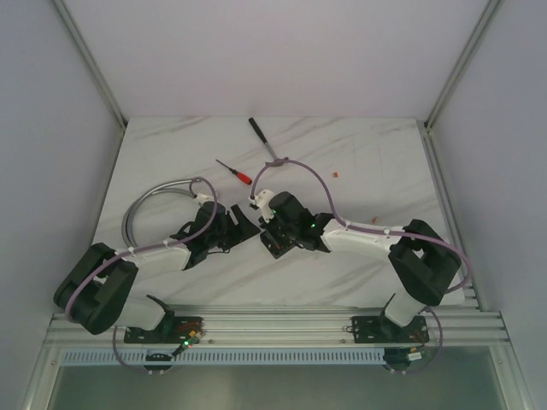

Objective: Snap on the fuse box
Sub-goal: Pick up the fuse from the center of the board, then install the fuse at the fuse box base.

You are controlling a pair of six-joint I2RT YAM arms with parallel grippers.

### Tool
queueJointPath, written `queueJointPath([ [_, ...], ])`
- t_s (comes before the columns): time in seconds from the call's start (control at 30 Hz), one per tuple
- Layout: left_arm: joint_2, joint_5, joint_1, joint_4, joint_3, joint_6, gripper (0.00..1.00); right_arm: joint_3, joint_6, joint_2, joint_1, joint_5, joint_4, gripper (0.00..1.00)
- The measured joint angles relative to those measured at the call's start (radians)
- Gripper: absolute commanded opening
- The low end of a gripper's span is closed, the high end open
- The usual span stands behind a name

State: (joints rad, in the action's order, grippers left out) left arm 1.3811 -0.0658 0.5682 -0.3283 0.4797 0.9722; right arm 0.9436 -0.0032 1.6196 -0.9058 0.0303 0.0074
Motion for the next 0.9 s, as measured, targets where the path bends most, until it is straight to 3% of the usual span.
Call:
queueJointPath([
  [0.9, 0.011, 0.011, -0.006, 0.000, -0.013, 0.052, 0.77, 0.000, 0.037, 0.058, -0.025, -0.103, 0.021, 0.00],
])
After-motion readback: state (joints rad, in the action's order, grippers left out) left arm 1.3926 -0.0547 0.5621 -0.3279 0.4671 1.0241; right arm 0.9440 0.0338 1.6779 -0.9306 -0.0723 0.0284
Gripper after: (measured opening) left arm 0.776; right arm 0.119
